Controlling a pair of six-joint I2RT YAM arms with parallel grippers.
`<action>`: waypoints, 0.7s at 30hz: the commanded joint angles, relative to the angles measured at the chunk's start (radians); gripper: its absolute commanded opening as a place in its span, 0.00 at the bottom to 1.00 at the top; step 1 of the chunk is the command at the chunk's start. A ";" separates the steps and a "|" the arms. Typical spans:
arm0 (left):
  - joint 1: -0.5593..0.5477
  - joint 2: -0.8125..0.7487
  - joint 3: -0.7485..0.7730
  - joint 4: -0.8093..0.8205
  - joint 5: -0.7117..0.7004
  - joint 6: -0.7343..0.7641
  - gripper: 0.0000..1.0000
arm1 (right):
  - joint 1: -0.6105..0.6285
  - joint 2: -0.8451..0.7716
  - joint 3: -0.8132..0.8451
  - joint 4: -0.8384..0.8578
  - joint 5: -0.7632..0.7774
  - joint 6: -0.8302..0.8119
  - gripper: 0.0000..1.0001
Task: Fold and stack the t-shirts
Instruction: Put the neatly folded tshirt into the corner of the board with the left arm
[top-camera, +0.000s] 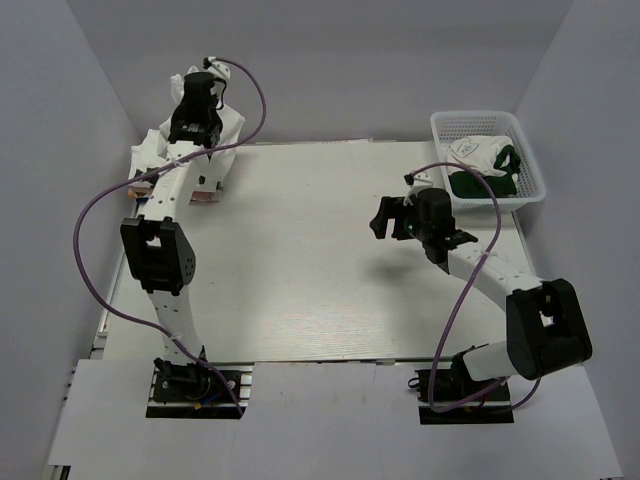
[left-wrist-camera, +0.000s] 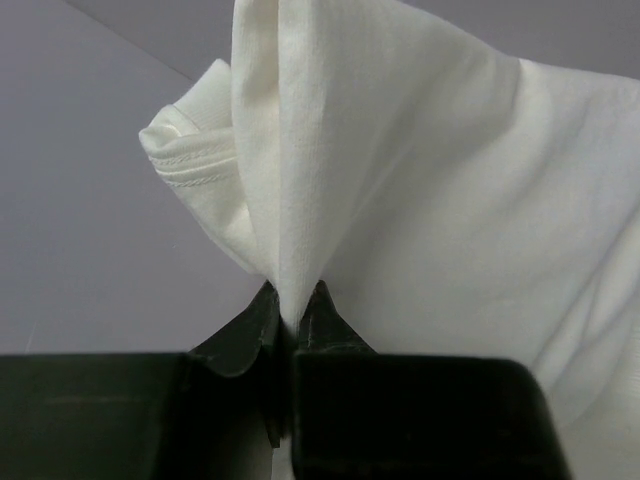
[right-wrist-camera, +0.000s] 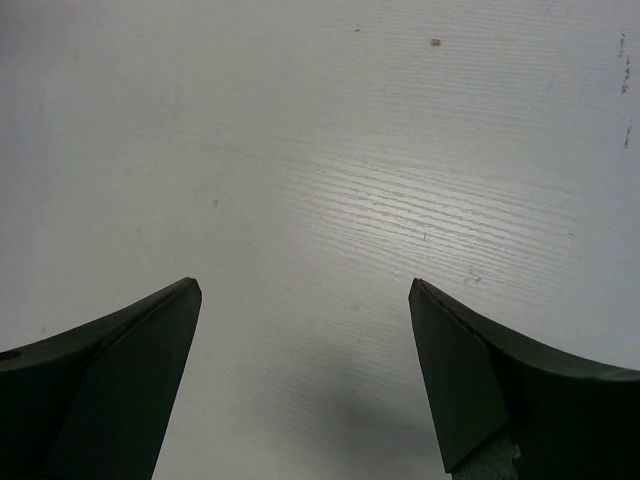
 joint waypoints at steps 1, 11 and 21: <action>0.052 -0.009 0.020 0.074 -0.019 -0.007 0.00 | -0.004 0.017 0.019 0.022 0.027 -0.018 0.90; 0.152 0.143 0.047 0.115 0.057 -0.007 0.00 | -0.002 0.106 0.102 -0.056 0.029 -0.015 0.90; 0.246 0.209 0.040 0.298 0.060 0.032 0.00 | -0.002 0.163 0.160 -0.116 0.003 -0.004 0.90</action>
